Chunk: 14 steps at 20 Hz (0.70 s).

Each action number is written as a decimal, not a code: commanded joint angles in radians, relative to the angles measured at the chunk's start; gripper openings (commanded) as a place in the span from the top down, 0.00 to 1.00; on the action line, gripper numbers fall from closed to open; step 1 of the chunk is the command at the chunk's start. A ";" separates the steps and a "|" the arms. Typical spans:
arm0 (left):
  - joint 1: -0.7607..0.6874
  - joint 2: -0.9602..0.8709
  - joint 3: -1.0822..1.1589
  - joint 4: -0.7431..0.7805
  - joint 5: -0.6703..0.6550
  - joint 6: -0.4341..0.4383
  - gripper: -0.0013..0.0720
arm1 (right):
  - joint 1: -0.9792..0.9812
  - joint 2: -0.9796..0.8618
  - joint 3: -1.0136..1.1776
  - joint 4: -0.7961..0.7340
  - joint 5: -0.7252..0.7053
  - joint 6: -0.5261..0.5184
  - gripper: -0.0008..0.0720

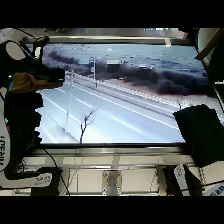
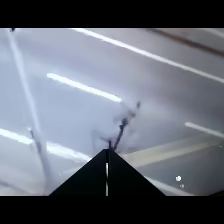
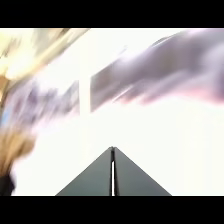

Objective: Fold the clothes and pants, and hang the long-sleeved shirts on hangers.

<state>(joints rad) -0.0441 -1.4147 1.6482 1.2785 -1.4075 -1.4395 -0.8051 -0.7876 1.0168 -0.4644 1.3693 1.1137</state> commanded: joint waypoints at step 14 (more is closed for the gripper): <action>0.000 0.000 0.000 -0.034 -0.008 0.000 0.96 | 0.731 -0.016 0.003 -0.198 -0.103 -0.083 0.90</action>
<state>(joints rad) -0.0441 -1.4143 1.6482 1.2446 -1.4147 -1.4395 -0.0929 -0.8036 1.0199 -0.6487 1.2713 1.0317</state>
